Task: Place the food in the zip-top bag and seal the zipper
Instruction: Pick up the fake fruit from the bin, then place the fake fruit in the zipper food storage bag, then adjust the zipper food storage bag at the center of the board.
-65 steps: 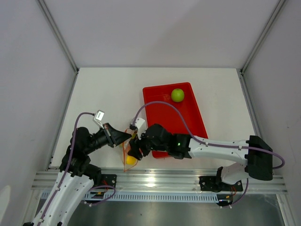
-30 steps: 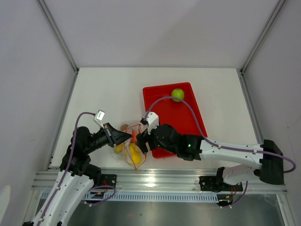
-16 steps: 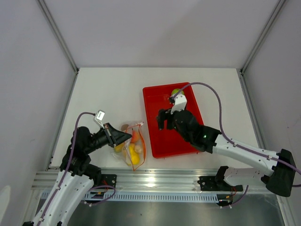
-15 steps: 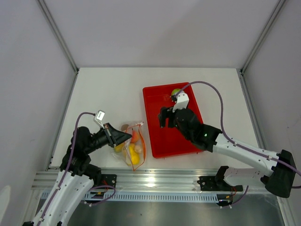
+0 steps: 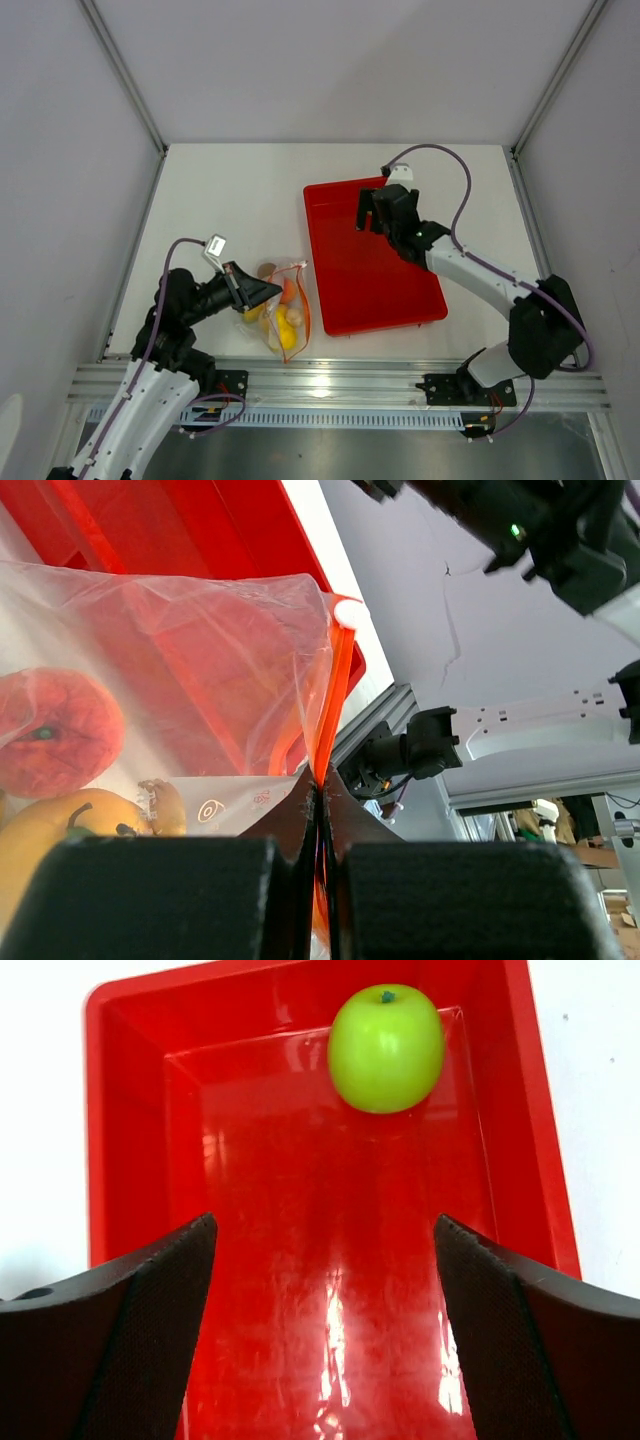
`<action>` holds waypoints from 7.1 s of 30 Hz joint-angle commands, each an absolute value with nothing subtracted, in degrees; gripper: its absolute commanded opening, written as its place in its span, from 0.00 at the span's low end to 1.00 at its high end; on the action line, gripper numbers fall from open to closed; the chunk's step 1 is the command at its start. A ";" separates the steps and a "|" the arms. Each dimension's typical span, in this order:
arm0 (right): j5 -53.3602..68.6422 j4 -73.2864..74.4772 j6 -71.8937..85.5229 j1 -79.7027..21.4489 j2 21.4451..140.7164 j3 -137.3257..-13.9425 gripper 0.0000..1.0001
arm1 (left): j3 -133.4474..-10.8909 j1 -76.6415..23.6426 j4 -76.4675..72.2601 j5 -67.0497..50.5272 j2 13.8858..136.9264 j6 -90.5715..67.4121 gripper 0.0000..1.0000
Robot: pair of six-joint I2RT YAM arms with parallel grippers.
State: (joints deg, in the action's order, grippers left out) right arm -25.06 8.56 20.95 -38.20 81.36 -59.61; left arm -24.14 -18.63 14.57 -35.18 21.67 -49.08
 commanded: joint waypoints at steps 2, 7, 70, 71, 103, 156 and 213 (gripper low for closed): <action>-24.78 10.02 18.20 -37.18 89.45 -67.83 0.94 | -23.55 -18.98 11.95 -36.39 21.97 -49.31 0.00; -25.31 10.28 15.65 -36.30 96.14 -72.42 0.98 | -22.85 -18.98 11.16 -36.47 22.24 -49.39 0.00; -12.05 -0.18 10.98 -26.36 112.42 -80.07 0.31 | -20.13 -18.98 5.18 -38.06 28.48 -49.83 0.01; -12.04 -0.26 11.16 -26.54 111.28 -79.20 0.29 | -20.13 -18.98 5.45 -37.97 27.61 -50.01 0.01; 19.69 13.89 19.07 -64.85 52.37 -47.90 0.10 | -22.76 -18.98 16.79 -35.68 17.05 -51.59 0.00; -11.16 -9.50 28.48 -76.29 82.27 -52.38 0.95 | -23.29 -19.07 10.55 -39.99 13.71 -60.73 0.01; -18.81 -0.80 33.57 -74.53 80.69 -56.95 0.11 | -22.15 -19.07 10.46 -39.64 13.45 -60.29 0.01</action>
